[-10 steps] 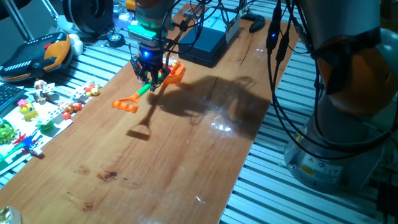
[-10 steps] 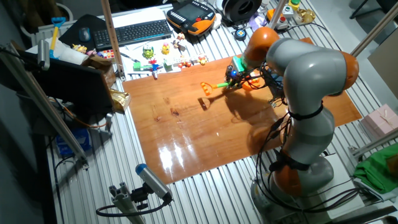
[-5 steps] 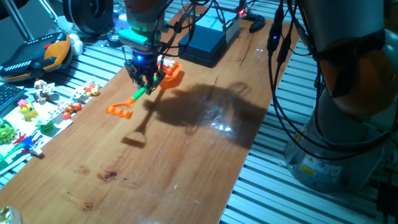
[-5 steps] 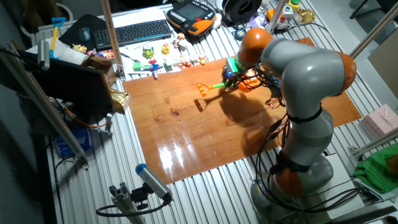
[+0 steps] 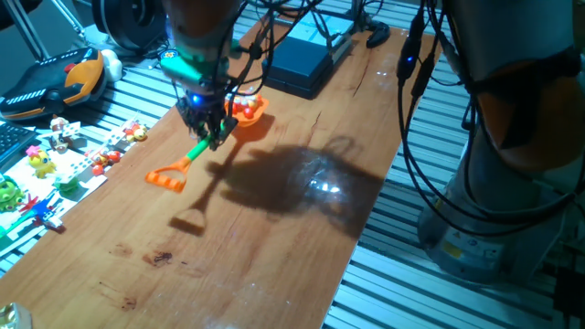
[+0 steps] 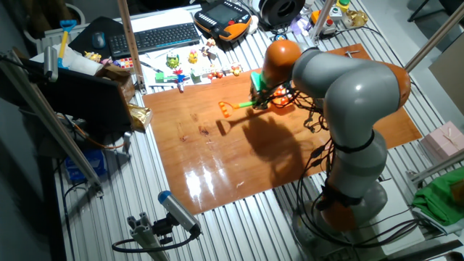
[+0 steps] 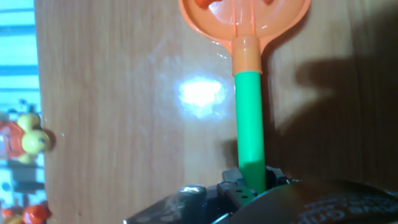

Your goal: Use a shovel to scoop up an object

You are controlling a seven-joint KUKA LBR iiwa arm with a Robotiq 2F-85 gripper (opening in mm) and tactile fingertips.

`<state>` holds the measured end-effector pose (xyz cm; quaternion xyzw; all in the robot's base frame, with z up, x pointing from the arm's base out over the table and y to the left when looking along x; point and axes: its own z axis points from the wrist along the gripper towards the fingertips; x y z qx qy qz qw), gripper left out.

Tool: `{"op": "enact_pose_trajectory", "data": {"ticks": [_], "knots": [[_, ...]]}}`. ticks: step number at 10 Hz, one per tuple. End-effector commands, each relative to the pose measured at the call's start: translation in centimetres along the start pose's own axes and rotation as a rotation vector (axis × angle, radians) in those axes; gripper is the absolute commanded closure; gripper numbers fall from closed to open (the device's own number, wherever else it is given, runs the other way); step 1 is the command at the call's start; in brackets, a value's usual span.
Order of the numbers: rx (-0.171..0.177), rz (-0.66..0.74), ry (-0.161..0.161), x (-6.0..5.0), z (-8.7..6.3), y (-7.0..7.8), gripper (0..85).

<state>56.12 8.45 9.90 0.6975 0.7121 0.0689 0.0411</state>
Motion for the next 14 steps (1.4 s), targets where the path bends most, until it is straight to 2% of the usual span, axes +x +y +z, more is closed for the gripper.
{"op": "enact_pose_trajectory", "data": {"ticks": [1,5,8,11,14], "knots": [[-0.004,0.008,-0.010,0.8,0.1,-0.4,84.3],[0.000,0.020,-0.003,2.8,0.1,-2.2,84.3],[-0.008,0.027,-0.024,4.5,0.6,-3.8,84.3],[-0.025,0.035,-0.042,5.7,1.2,-5.2,84.3],[-0.025,0.038,-0.033,6.4,1.7,-6.1,84.3]]}}
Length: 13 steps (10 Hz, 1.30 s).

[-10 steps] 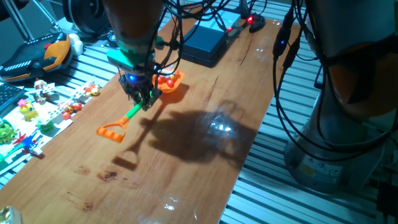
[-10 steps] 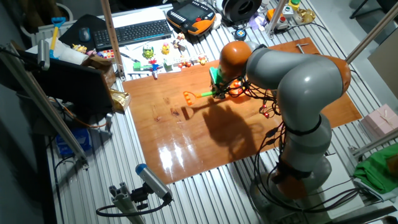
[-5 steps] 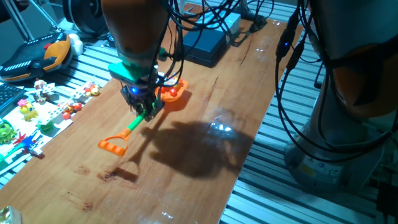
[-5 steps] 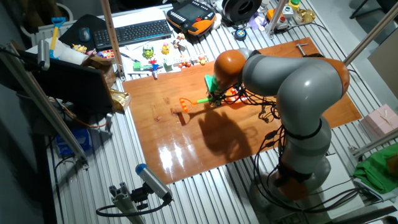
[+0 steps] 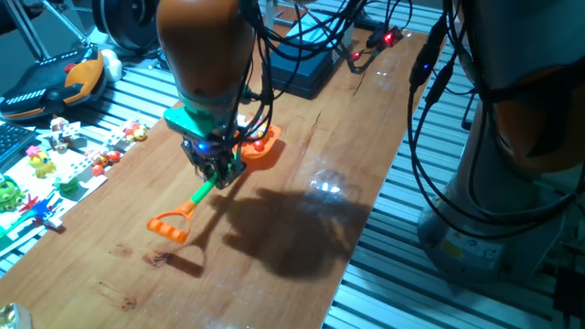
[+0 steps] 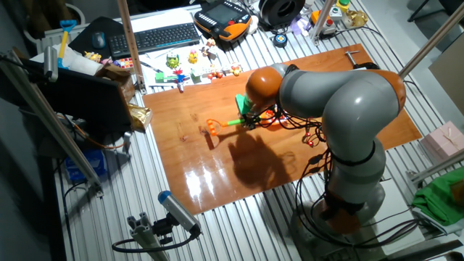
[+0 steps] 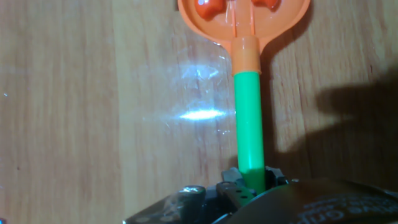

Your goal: Use a shovel to scoop up an object

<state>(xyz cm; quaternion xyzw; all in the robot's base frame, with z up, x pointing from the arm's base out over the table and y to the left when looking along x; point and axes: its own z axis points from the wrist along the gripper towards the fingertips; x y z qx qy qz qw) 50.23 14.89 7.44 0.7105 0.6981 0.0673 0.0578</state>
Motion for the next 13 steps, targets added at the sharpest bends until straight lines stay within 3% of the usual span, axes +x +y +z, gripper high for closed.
{"op": "enact_pose_trajectory", "data": {"ticks": [1,9,10,12,13], "knots": [[0.008,-0.005,0.008,0.1,0.1,-0.1,84.3],[0.013,-0.033,0.008,1.1,2.5,-0.3,83.3],[0.033,-0.045,0.011,1.1,2.4,-0.3,78.3],[0.073,-0.067,0.005,1.0,2.4,-0.2,55.7],[0.076,-0.071,0.002,1.0,2.4,-0.2,50.3]]}}
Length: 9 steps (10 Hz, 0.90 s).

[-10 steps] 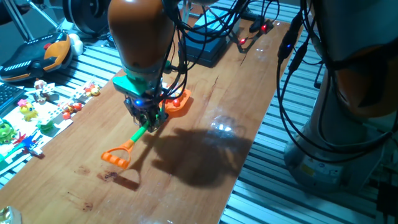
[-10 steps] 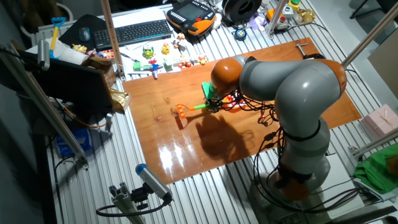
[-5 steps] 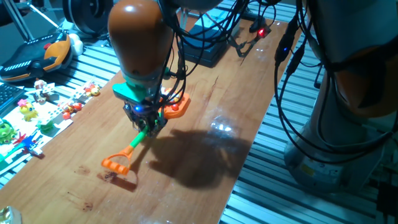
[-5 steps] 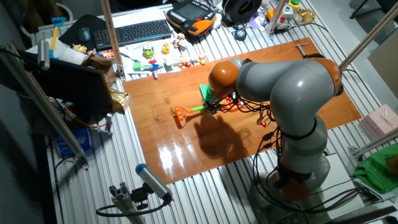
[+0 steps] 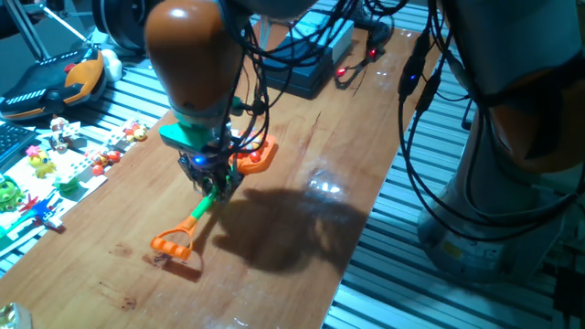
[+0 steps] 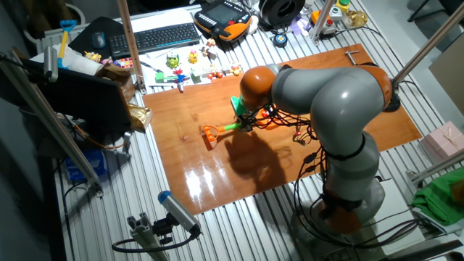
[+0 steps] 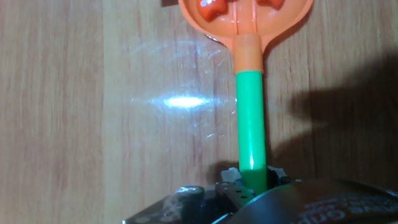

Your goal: Use a shovel to scoop up an object

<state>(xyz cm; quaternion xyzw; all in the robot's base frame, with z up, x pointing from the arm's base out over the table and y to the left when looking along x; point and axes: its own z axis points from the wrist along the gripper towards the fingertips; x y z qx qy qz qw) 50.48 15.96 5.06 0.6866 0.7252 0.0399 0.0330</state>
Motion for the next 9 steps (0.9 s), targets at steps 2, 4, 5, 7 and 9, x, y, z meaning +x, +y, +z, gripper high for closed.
{"op": "enact_pose_trajectory", "data": {"ticks": [2,4,5,7,9], "knots": [[-0.001,-0.005,0.003,0.0,0.0,0.0,51.7],[-0.001,-0.018,0.011,0.0,-0.2,-0.1,51.7],[0.006,-0.036,0.033,-0.4,-0.9,0.0,52.3],[0.012,-0.107,0.081,-1.6,-2.8,0.4,58.3],[0.008,-0.204,0.093,-2.7,-4.1,0.9,75.3]]}}
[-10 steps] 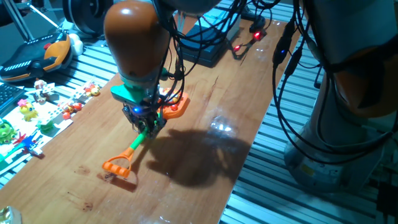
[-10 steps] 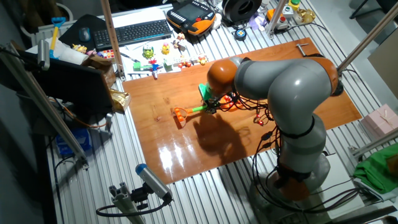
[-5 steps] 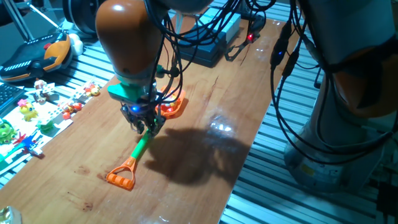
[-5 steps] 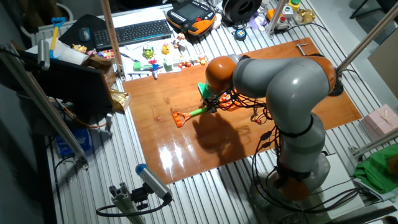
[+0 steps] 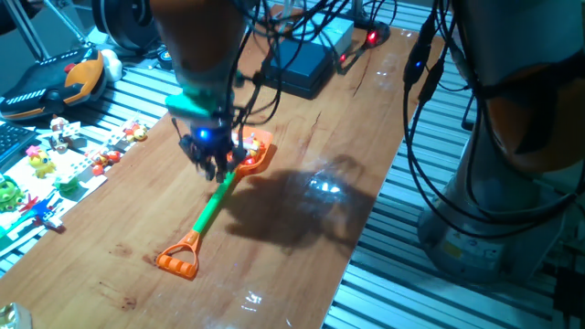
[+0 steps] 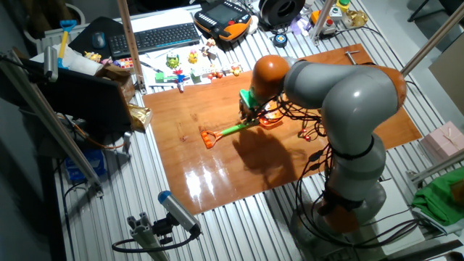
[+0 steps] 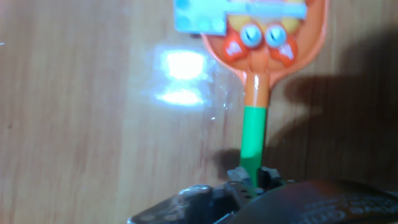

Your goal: Use a shovel to scoop up an object

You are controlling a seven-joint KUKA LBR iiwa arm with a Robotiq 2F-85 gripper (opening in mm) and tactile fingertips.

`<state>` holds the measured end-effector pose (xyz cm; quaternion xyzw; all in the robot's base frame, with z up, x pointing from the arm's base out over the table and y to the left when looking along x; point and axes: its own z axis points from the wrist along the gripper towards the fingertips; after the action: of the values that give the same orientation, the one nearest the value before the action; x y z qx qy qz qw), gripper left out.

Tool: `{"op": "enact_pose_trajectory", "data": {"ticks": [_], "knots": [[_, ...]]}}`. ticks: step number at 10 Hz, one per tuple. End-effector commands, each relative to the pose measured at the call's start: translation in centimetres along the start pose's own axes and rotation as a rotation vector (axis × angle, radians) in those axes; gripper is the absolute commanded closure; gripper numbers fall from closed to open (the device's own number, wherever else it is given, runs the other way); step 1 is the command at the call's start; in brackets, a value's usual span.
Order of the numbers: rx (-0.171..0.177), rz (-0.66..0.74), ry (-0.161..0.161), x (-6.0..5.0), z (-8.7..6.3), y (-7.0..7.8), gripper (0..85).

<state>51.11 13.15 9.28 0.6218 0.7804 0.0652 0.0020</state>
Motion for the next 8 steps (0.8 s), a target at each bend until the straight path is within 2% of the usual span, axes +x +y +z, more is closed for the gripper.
{"op": "enact_pose_trajectory", "data": {"ticks": [1,3,6,7,8], "knots": [[0.005,-0.093,0.009,-0.5,-0.5,0.2,84.3],[0.034,-0.268,0.048,-2.3,-2.3,0.5,84.3],[0.090,-0.635,0.086,-5.9,-5.0,0.6,84.3],[0.106,-0.722,0.107,-6.8,-5.5,0.4,84.3],[0.133,-0.809,0.111,-7.2,-6.0,0.0,84.3]]}}
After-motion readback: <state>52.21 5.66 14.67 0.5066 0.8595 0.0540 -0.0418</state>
